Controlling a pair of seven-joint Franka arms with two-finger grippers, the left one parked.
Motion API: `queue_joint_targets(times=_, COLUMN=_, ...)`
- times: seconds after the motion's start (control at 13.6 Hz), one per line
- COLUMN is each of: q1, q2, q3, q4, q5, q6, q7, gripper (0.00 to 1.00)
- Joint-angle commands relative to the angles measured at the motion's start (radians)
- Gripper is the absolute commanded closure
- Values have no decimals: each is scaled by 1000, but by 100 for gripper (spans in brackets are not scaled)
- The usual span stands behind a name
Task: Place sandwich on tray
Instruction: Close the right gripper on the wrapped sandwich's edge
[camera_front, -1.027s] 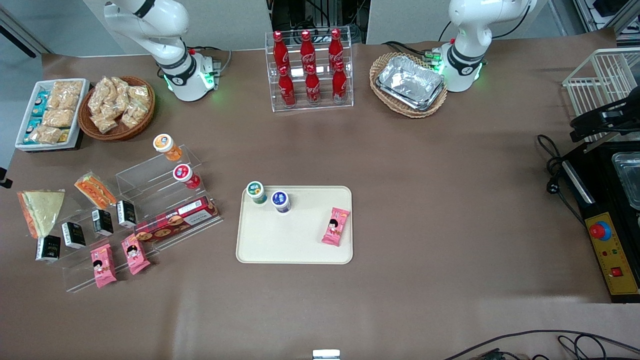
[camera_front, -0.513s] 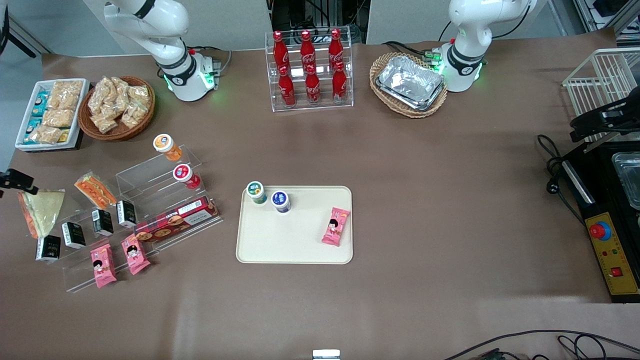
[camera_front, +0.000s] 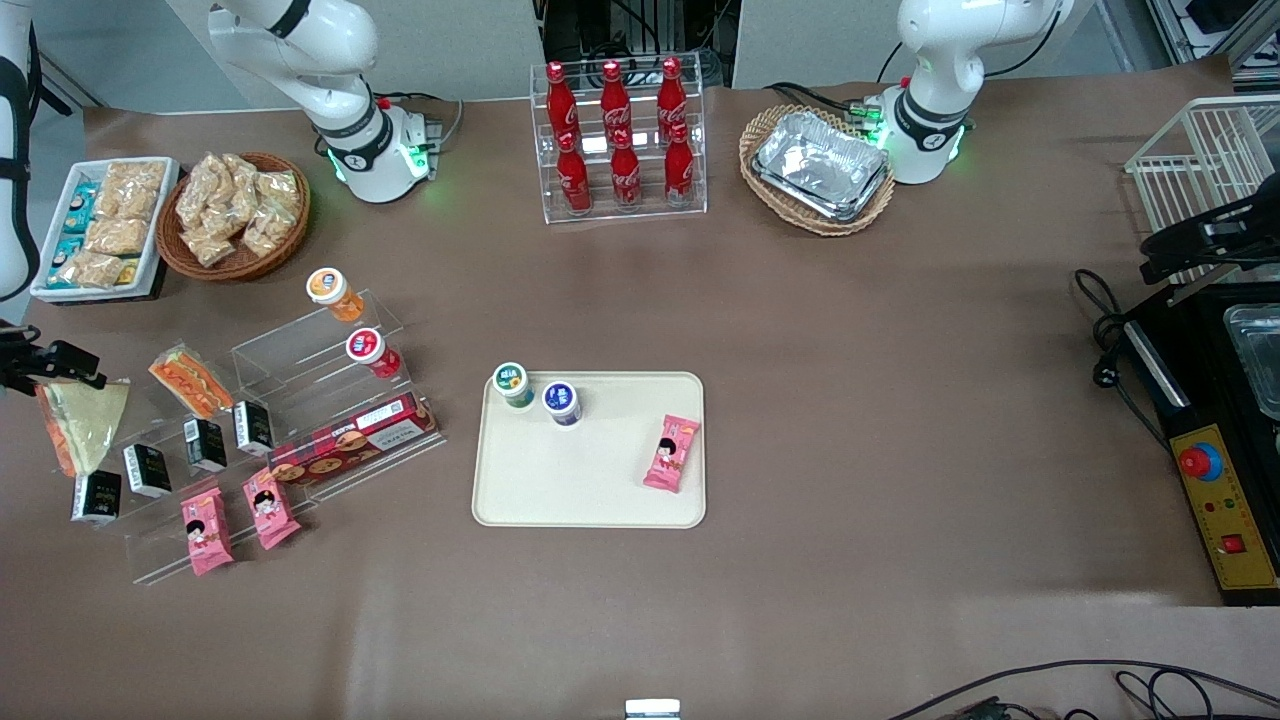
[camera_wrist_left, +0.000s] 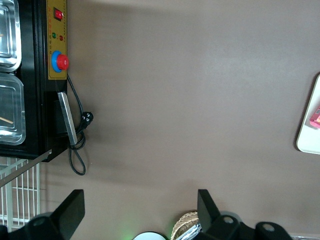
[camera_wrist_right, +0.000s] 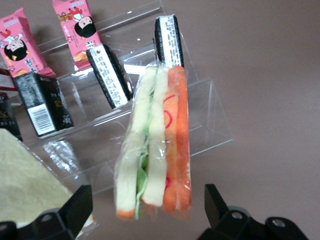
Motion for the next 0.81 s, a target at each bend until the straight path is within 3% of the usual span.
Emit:
queue_joint_targets(times=0.0, q1=-8, q2=29, q3=2, q4=-8, q5=58, q6=60, q7=-31, gripper=17)
queue_joint_targets(times=0.37, q1=-5, q2=29, q3=2, q4=-7, q5=74, q6=59, q7=-28, gripper=70)
queue_joint_targets(times=0.51, q1=-5, q2=17, q3=0, q4=2, q5=74, q6=45, q7=-30, gripper=82)
queue_joint_targets(times=0.73, q1=5, q2=-46, q3=3, q4=39, q5=71, q6=-27, q7=-14, gripper=85)
